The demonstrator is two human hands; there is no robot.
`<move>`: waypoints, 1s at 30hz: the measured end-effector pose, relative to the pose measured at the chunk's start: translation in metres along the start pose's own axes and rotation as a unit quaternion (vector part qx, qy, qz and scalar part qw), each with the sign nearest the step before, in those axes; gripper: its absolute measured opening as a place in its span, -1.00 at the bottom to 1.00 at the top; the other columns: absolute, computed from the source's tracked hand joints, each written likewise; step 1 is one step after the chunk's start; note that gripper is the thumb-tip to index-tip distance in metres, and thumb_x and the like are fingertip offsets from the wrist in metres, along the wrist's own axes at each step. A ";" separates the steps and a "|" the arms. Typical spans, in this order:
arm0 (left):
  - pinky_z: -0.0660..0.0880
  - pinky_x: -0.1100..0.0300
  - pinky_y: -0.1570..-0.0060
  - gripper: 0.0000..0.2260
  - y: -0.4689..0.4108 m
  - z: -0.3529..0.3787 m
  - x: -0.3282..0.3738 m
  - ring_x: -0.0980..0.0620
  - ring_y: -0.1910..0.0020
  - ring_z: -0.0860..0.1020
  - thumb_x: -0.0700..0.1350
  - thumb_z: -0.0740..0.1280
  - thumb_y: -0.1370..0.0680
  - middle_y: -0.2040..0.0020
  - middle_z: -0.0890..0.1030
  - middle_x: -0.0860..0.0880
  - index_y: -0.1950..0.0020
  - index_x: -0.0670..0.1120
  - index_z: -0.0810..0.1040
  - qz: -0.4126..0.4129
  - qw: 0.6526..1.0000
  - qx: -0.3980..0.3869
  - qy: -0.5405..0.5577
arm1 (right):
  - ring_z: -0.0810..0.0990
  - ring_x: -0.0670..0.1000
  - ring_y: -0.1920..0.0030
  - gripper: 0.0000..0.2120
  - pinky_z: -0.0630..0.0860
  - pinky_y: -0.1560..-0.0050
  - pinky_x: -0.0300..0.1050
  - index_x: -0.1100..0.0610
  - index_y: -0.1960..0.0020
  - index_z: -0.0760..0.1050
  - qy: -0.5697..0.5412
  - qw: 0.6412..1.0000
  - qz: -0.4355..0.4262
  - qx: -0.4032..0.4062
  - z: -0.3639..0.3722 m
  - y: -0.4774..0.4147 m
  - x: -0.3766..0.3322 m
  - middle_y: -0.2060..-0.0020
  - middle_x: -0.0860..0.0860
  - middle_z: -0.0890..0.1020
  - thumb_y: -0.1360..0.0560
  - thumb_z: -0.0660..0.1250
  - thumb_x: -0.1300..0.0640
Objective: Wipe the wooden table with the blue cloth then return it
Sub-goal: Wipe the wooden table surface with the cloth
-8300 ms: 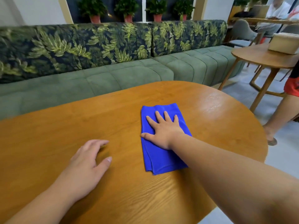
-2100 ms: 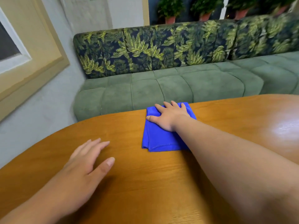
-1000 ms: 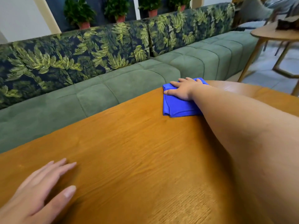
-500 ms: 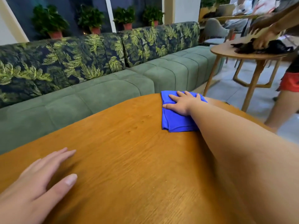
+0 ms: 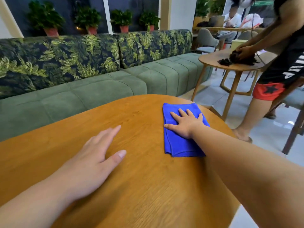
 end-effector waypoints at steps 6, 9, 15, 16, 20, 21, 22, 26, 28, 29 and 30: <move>-0.11 0.19 -0.44 -0.38 0.039 0.018 0.025 0.23 -0.49 -0.17 0.48 -0.08 -0.39 -0.56 -0.12 0.23 -0.43 0.45 -0.16 0.001 1.000 -0.013 -0.011 | -0.16 0.14 -0.65 -0.13 -0.20 -0.48 0.51 -0.26 -0.64 -0.11 0.010 0.999 -0.048 -0.003 0.014 0.067 -0.042 -0.67 -0.06 -0.09 -0.42 -0.12 -0.61; -0.13 0.25 -0.39 -0.30 0.065 0.020 0.017 0.32 -0.41 -0.20 0.54 -0.14 -0.31 -0.55 -0.13 0.24 -0.44 0.43 -0.15 -0.007 1.000 -0.007 -0.016 | -0.18 0.14 -0.65 -0.12 -0.23 -0.49 0.49 -0.24 -0.64 -0.11 0.009 0.997 -0.074 -0.002 0.018 0.092 -0.069 -0.68 -0.05 -0.10 -0.43 -0.13 -0.61; -0.08 0.22 -0.44 -0.20 0.126 0.009 -0.012 0.22 -0.51 -0.15 0.60 -0.17 -0.25 -0.56 -0.11 0.22 -0.47 0.38 -0.13 -0.056 0.998 0.013 0.001 | -0.20 0.15 -0.65 -0.11 -0.26 -0.50 0.47 -0.21 -0.65 -0.13 0.006 0.993 -0.115 -0.007 0.025 0.125 -0.135 -0.68 -0.04 -0.11 -0.43 -0.12 -0.60; -0.08 0.23 -0.43 -0.22 0.135 0.004 -0.018 0.20 -0.51 -0.14 0.58 -0.13 -0.29 -0.56 -0.11 0.22 -0.47 0.37 -0.13 -0.066 0.998 0.019 0.001 | -0.21 0.15 -0.64 -0.11 -0.26 -0.50 0.47 -0.21 -0.65 -0.13 0.008 0.992 -0.123 -0.009 0.026 0.129 -0.149 -0.68 -0.03 -0.11 -0.43 -0.12 -0.60; -0.08 0.19 -0.44 -0.24 0.178 -0.020 -0.051 0.19 -0.51 -0.15 0.55 -0.10 -0.32 -0.55 -0.13 0.24 -0.48 0.36 -0.14 -0.118 0.992 0.037 0.006 | -0.21 0.15 -0.64 -0.10 -0.26 -0.51 0.45 -0.21 -0.65 -0.14 0.017 0.987 -0.161 -0.014 0.031 0.143 -0.211 -0.68 -0.03 -0.12 -0.42 -0.14 -0.61; -0.07 0.17 -0.46 -0.19 0.189 -0.026 -0.062 0.20 -0.51 -0.15 0.59 -0.16 -0.25 -0.55 -0.12 0.24 -0.47 0.37 -0.14 -0.128 0.991 0.047 0.003 | -0.21 0.15 -0.64 -0.10 -0.26 -0.51 0.45 -0.21 -0.65 -0.15 0.018 0.985 -0.170 -0.015 0.033 0.146 -0.228 -0.68 -0.03 -0.12 -0.42 -0.14 -0.61; -0.06 0.16 -0.46 -0.19 0.200 -0.032 -0.072 0.21 -0.51 -0.15 0.60 -0.19 -0.23 -0.55 -0.11 0.25 -0.46 0.39 -0.14 -0.136 0.989 0.056 0.003 | -0.22 0.15 -0.64 -0.10 -0.26 -0.51 0.44 -0.20 -0.65 -0.15 0.020 0.984 -0.179 -0.015 0.034 0.149 -0.245 -0.68 -0.03 -0.12 -0.43 -0.14 -0.61; -0.04 0.12 -0.48 -0.38 0.244 -0.055 -0.113 0.20 -0.52 -0.14 0.42 -0.04 -0.45 -0.56 -0.11 0.21 -0.46 0.40 -0.18 -0.166 0.981 0.097 0.005 | -0.22 0.15 -0.64 -0.10 -0.25 -0.52 0.43 -0.20 -0.65 -0.15 0.030 0.972 -0.230 -0.017 0.040 0.166 -0.322 -0.67 -0.03 -0.13 -0.42 -0.14 -0.60; -0.06 0.13 -0.48 -0.40 0.268 -0.068 -0.132 0.19 -0.52 -0.13 0.37 -0.01 -0.47 -0.56 -0.11 0.21 -0.45 0.42 -0.22 -0.184 0.976 0.119 0.000 | -0.22 0.14 -0.64 -0.10 -0.25 -0.52 0.43 -0.20 -0.65 -0.16 0.038 0.965 -0.260 -0.017 0.044 0.177 -0.362 -0.67 -0.03 -0.13 -0.43 -0.14 -0.60; -0.08 0.14 -0.48 -0.41 0.280 -0.074 -0.142 0.18 -0.52 -0.13 0.37 -0.02 -0.48 -0.56 -0.12 0.21 -0.43 0.43 -0.23 -0.194 0.973 0.126 -0.005 | -0.22 0.15 -0.64 -0.10 -0.24 -0.52 0.43 -0.20 -0.65 -0.16 0.042 0.961 -0.272 -0.018 0.046 0.182 -0.382 -0.67 -0.03 -0.13 -0.43 -0.14 -0.60; -0.10 0.15 -0.48 -0.41 0.291 -0.078 -0.151 0.19 -0.52 -0.15 0.38 -0.03 -0.47 -0.56 -0.13 0.21 -0.42 0.44 -0.25 -0.202 0.971 0.129 -0.016 | -0.22 0.15 -0.64 -0.10 -0.24 -0.52 0.43 -0.20 -0.65 -0.16 0.045 0.958 -0.283 -0.018 0.048 0.187 -0.399 -0.67 -0.03 -0.13 -0.43 -0.14 -0.60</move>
Point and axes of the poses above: each hand's wrist, its own y-axis away from the middle knuckle, its own z-axis out of the palm, x = y × z, the point moved 7 cm from there along -y, towards the middle knuckle
